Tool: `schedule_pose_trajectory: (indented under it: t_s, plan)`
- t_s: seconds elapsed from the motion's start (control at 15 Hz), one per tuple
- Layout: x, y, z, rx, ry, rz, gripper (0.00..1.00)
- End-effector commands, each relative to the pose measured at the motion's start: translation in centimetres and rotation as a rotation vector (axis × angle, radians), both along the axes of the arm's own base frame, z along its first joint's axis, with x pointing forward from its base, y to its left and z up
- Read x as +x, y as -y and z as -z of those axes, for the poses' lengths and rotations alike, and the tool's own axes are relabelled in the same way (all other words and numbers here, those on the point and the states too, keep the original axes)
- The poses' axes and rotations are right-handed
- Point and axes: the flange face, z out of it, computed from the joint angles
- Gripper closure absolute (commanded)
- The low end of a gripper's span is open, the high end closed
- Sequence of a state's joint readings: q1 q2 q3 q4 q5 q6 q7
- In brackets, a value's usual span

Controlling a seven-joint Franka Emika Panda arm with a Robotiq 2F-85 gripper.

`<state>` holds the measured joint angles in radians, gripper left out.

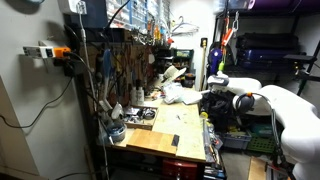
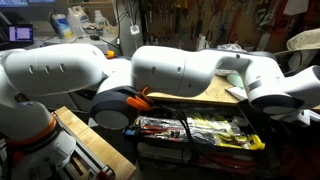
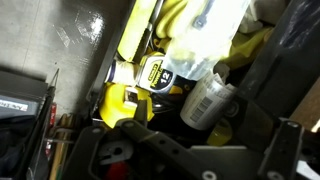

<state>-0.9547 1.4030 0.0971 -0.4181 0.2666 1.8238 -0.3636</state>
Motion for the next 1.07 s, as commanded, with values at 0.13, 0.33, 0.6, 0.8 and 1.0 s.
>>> schedule_pose_trajectory:
  t_s: [0.13, 0.33, 0.6, 0.8, 1.0]
  plan:
    - [3.0, -0.5, -1.5, -0.265, -0.079, -0.030, 0.00]
    - [2.6, 0.4, -2.6, -0.383, -0.171, 0.016, 0.00]
    - [0.9, 0.5, -3.9, -0.401, -0.384, -0.010, 0.00]
    - [0.2, -1.0, -4.6, -0.285, -0.460, -0.142, 0.00]
    - [-0.5, -2.6, -5.4, -0.163, -0.517, -0.248, 0.00]
